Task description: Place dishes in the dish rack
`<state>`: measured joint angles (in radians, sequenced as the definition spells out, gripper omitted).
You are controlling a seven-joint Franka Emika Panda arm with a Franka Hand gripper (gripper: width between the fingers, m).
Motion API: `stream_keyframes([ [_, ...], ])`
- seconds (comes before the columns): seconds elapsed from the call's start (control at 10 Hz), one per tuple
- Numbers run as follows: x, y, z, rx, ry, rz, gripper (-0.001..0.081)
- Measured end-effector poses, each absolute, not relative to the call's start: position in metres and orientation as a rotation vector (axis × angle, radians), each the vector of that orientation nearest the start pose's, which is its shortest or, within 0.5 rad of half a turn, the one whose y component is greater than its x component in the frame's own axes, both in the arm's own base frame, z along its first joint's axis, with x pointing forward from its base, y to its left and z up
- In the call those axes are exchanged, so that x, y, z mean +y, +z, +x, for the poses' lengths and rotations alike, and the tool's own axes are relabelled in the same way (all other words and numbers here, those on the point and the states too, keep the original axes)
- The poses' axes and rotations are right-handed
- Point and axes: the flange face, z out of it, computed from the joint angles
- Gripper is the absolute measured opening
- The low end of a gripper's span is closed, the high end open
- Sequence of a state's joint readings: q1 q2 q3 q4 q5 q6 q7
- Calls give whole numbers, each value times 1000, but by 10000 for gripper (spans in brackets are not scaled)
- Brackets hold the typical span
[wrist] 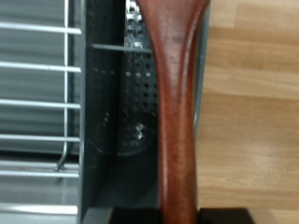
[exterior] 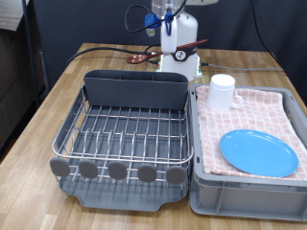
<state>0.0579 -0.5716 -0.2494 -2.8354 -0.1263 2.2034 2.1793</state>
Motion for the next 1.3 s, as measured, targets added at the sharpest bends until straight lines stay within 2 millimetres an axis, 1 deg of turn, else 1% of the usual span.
stream_keyframes([
  [0.4,-68,337,321,2784,299,-1393,89],
  [0.6,-76,329,317,2790,399,-1393,89],
  [0.8,-87,320,318,2771,474,-1418,89],
  [1.1,-103,308,322,2751,522,-1435,89],
  [1.3,-107,304,326,2738,520,-1469,89],
])
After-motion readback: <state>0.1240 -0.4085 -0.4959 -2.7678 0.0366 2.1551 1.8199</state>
